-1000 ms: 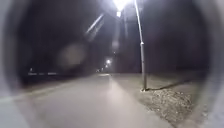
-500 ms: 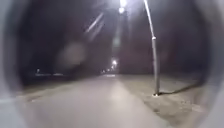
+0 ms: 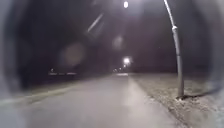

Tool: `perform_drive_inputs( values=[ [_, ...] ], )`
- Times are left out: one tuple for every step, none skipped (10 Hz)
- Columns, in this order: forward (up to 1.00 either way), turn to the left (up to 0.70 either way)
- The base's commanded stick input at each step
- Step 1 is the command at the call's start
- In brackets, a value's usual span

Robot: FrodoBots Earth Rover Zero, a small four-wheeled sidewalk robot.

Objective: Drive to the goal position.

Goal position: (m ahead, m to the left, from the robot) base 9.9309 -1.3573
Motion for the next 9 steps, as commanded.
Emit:
perform_drive_inputs(
  values=[
    [1.0, 0.0],
    [1.0, 0.0],
    [1.0, 0.0],
    [1.0, 0.0],
    [1.0, 0.0],
    [1.0, 0.0],
    [1.0, 0.0],
    [1.0, 0.0],
    [1.0, 0.0]
  ],
)
